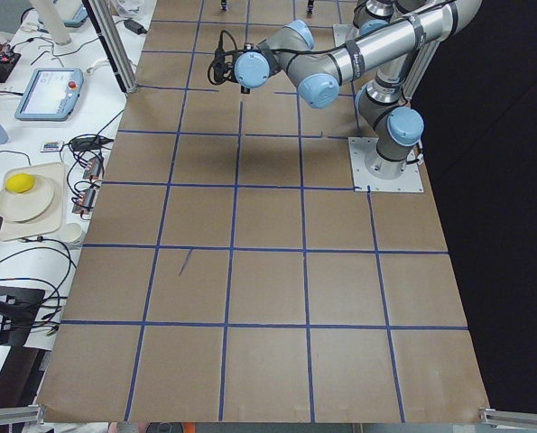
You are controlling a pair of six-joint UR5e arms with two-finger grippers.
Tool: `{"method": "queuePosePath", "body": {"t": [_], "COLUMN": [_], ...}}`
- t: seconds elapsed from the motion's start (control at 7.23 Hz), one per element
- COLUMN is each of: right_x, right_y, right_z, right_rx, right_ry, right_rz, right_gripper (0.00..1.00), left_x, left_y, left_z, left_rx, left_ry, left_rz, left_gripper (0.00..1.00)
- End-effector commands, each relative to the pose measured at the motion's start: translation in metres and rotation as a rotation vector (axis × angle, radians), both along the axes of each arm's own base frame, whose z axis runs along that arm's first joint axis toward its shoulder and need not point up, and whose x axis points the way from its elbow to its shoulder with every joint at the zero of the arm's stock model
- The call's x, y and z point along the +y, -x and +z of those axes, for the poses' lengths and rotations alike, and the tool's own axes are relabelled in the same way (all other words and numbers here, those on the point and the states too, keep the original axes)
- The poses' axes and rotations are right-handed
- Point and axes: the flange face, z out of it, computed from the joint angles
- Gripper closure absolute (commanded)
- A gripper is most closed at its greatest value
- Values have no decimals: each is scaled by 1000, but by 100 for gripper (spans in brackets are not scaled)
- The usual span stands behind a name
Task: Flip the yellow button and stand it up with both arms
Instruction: 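Lift the button block with the left gripper and swing it toward the center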
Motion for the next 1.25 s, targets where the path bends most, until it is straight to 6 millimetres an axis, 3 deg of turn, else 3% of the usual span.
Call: {"method": "queuePosePath", "body": {"t": [0.0,0.42,0.69,0.83,1.11], "right_x": [8,-4,-25,-28,-33], "right_y": [18,13,49,54,41], "right_z": [15,17,18,22,36], "right_rx": [9,-292,-510,-609,-791], "right_ry": [34,-21,-89,-153,-254], "right_rz": [-141,-531,-766,-893,-1041], "right_gripper": [0,0,0,0,0], "left_x": [0,5,17,22,19], "left_y": [76,123,158,161,160], "left_z": [24,47,54,54,57], "left_rx": [257,468,604,611,655], "left_ry": [-59,-64,-68,-71,-58], "left_rz": [36,37,18,17,30], "left_gripper": [97,97,97,97,97]}}
